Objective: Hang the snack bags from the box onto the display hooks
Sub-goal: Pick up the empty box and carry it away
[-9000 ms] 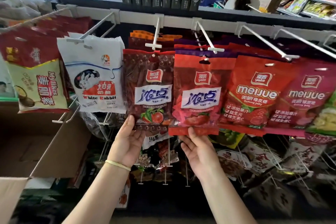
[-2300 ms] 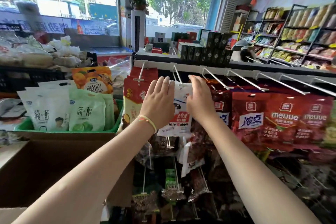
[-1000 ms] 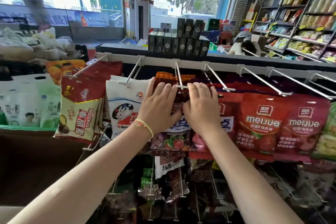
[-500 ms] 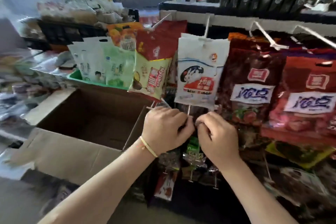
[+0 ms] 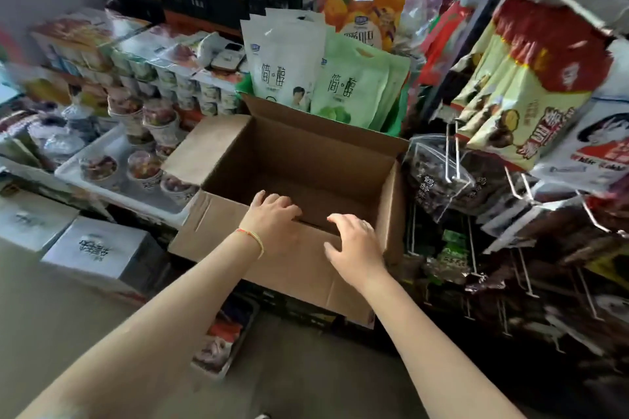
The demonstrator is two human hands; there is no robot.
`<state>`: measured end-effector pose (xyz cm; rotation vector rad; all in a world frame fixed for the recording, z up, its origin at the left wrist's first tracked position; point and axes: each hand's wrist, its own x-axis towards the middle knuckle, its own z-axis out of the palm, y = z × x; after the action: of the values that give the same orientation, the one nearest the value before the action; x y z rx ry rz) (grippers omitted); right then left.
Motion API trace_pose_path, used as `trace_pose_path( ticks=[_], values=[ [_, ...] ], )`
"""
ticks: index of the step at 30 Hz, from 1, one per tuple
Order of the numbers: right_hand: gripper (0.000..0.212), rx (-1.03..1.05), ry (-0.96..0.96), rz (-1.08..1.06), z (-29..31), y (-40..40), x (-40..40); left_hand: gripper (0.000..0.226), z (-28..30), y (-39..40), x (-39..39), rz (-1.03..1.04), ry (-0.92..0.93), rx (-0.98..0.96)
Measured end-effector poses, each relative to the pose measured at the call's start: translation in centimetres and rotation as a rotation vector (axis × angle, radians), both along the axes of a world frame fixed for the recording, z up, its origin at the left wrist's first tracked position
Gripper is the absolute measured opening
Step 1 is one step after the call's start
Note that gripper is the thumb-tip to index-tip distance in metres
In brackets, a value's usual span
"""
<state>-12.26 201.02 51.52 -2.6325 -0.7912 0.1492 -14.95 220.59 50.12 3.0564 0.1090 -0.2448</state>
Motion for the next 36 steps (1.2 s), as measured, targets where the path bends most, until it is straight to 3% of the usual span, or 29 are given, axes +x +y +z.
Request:
trace_pose_path(
  ticks=[2, 6, 11, 17, 20, 23, 26, 29, 36],
  values=[
    [0.048, -0.132, 0.067, -0.051, -1.2, 1.2, 0.5, 0.048, -1.3, 1.8, -0.4, -0.001, 0.025, -0.002],
    [0.027, -0.253, 0.14, -0.131, -3.0, 2.7, 0.6, 0.045, -2.9, 3.9, -0.8, 0.002, 0.032, -0.069],
    [0.011, -0.209, 0.073, -0.222, -1.8, 4.2, 0.5, 0.03, -2.7, 4.8, -1.0, -0.024, -0.153, -0.091],
    [0.012, 0.048, 0.023, -0.126, 9.2, 1.7, -1.2, 0.035, 7.4, 6.5, -4.0, -0.228, -0.5, -0.279],
    [0.031, 0.124, -0.114, -0.147, 12.0, 0.6, -2.4, 0.04, 11.4, 4.9, -5.6, -0.29, -0.593, -0.272],
    [0.049, 0.116, -0.194, -0.259, 11.4, -0.7, -3.3, 0.041, 11.5, 2.0, -6.1, -0.288, -0.567, -0.323],
    [0.058, -0.002, -0.112, -0.343, 9.5, -3.3, -4.9, 0.039, 9.2, -2.5, -6.7, -0.237, -0.527, -0.297],
    [0.062, -0.171, -0.087, -0.418, 8.2, -7.6, -6.6, 0.049, 7.5, -8.3, -7.0, -0.198, -0.275, -0.243],
    [0.064, -0.23, -0.053, -0.656, 8.4, -28.4, -9.1, 0.06, 7.3, -29.3, -4.5, -0.452, -0.158, -0.232]
  ],
)
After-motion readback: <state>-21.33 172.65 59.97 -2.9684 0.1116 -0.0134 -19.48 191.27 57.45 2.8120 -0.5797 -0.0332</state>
